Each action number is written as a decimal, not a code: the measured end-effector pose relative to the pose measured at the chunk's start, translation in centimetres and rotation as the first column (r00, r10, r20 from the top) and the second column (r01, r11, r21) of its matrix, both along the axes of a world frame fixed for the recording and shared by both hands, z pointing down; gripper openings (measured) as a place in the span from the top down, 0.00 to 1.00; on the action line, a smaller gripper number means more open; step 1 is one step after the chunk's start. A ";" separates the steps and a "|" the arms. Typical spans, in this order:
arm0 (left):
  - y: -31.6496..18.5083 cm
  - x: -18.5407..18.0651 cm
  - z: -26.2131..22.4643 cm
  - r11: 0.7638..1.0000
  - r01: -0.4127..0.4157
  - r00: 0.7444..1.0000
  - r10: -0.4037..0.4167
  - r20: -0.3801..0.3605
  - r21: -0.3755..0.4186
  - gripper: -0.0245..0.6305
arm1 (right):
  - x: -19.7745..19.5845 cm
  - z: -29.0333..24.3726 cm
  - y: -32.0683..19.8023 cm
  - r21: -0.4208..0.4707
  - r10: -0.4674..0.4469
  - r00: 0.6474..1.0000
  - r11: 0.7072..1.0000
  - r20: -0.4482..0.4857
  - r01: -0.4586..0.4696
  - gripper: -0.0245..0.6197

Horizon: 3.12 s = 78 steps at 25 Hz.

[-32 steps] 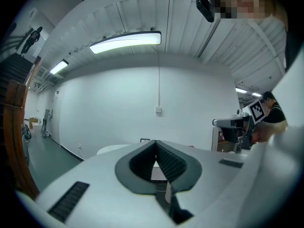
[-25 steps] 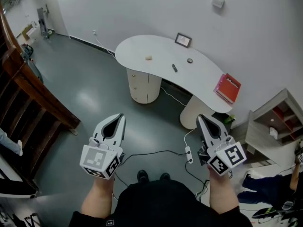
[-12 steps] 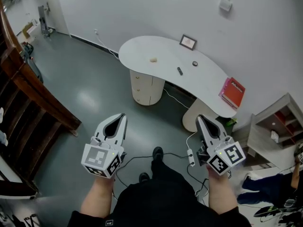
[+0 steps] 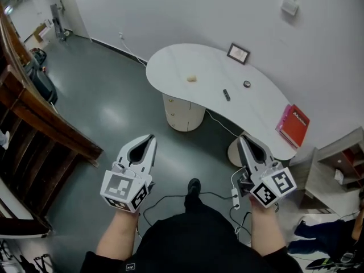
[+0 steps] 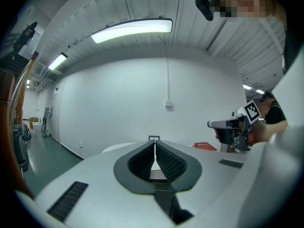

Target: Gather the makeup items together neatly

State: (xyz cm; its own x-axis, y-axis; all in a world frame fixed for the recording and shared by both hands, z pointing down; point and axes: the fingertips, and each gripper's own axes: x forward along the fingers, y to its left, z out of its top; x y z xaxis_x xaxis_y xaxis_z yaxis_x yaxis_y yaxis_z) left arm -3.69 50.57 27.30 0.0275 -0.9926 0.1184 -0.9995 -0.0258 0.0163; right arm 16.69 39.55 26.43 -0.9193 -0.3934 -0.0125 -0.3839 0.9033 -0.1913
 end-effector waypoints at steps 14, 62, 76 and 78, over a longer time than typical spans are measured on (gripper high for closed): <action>-16.5 -1.3 0.7 0.997 -0.074 0.997 0.075 0.016 -0.034 0.95 | -3.9 0.6 -14.2 -0.018 -0.053 0.999 0.998 0.010 0.053 0.91; -48.1 -13.9 13.2 0.882 -0.413 0.908 0.418 -0.026 -0.224 0.72 | -13.1 6.4 -38.6 -0.179 0.293 0.952 0.936 -0.085 -0.304 0.91; -50.2 -15.2 27.8 0.800 -0.412 0.892 0.451 -0.016 -0.436 0.63 | -16.4 13.7 -40.7 -0.319 0.193 0.970 0.919 -0.150 -0.233 0.91; -50.1 -15.3 29.7 0.773 -0.410 0.884 0.467 -0.002 -0.483 0.63 | -16.8 14.4 -40.6 -0.332 0.181 0.971 0.916 -0.159 -0.225 0.91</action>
State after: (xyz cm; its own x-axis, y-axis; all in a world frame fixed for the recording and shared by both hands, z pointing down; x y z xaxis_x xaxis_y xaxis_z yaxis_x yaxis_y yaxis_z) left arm -18.97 0.43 56.99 0.4049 -0.7040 0.5835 -0.8767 -0.4802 0.0290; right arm -0.10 -1.01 40.87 -0.8050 -0.5308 0.2650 -0.5920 0.6897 -0.4170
